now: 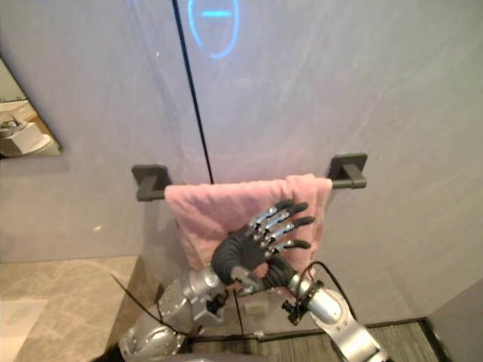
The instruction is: Organize washtable
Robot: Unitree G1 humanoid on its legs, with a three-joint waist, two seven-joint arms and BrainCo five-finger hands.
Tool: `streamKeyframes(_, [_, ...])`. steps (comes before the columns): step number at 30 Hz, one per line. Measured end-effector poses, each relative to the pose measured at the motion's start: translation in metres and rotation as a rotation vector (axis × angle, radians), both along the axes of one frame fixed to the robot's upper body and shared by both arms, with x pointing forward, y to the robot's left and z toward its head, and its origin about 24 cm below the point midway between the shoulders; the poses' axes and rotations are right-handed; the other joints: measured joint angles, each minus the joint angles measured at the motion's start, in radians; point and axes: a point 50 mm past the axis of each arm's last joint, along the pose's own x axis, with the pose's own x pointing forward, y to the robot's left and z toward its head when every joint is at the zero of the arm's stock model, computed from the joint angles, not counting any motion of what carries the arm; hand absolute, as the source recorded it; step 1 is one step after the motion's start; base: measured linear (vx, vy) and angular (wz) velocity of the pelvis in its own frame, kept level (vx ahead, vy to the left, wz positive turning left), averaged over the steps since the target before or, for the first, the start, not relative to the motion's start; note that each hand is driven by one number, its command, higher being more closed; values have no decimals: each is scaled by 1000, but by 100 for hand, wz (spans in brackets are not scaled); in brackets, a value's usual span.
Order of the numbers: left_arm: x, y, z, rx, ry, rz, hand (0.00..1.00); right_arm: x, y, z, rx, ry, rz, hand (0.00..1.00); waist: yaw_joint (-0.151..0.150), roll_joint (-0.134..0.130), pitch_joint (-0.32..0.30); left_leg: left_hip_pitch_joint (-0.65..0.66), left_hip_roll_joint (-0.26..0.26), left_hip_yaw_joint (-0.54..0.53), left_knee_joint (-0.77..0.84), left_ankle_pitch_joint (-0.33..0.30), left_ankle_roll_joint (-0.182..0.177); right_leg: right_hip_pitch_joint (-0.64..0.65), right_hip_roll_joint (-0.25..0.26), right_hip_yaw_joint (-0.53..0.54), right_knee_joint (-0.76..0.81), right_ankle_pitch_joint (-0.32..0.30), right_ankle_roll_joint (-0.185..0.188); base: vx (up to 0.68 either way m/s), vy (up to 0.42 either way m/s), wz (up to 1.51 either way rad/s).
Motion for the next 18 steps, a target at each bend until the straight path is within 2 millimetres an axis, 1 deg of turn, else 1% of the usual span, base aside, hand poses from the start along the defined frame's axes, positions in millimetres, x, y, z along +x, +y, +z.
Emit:
streamKeyframes(2, [2, 1, -5, 30, -2, 16, 0, 0, 2, -2, 0, 5, -21, 0, 1, 1, 5, -1, 0, 0, 0, 0, 0, -1, 0, 1, 0, 0, 0, 0, 0, 0])
streamKeyframes(4, [9, 6, -13, 82, -7, 69, 0, 1, 0, -7, -11, 8, -68, 0, 1, 0, 8, -1, 0, 0, -3, 0, 0, -2, 0, 1, -2, 0, 0, 0, 0, 0])
streamKeyframes(7, [22, 20, -19, 141, -18, 160, 0, 3, -4, -10, -16, 0, -128, 0, -3, -4, 23, -3, 0, 0, -3, 0, 0, -3, 0, 0, -4, 0, 0, 0, 0, 0])
streamKeyframes(10, [28, 32, -26, 170, -3, 239, 0, 6, -10, -12, -25, -2, -176, 0, -8, -10, 28, -6, 0, 0, -4, 0, 0, -4, 0, 0, -9, 0, 0, 0, 0, 0])
streamKeyframes(15, [35, 51, -52, 256, 80, 353, 0, 5, -27, -13, -45, -12, -290, 0, -16, -17, 33, -6, -1, -1, -15, 0, 0, -4, 0, -2, -17, 0, 0, 0, 0, 0])
streamKeyframes(18, [39, 60, -61, 298, 105, 405, 0, 6, -36, -17, -43, -3, -354, 0, -21, -23, 42, -6, 0, -2, -15, 0, 0, -4, 1, -2, -17, 0, 0, 0, 0, 0])
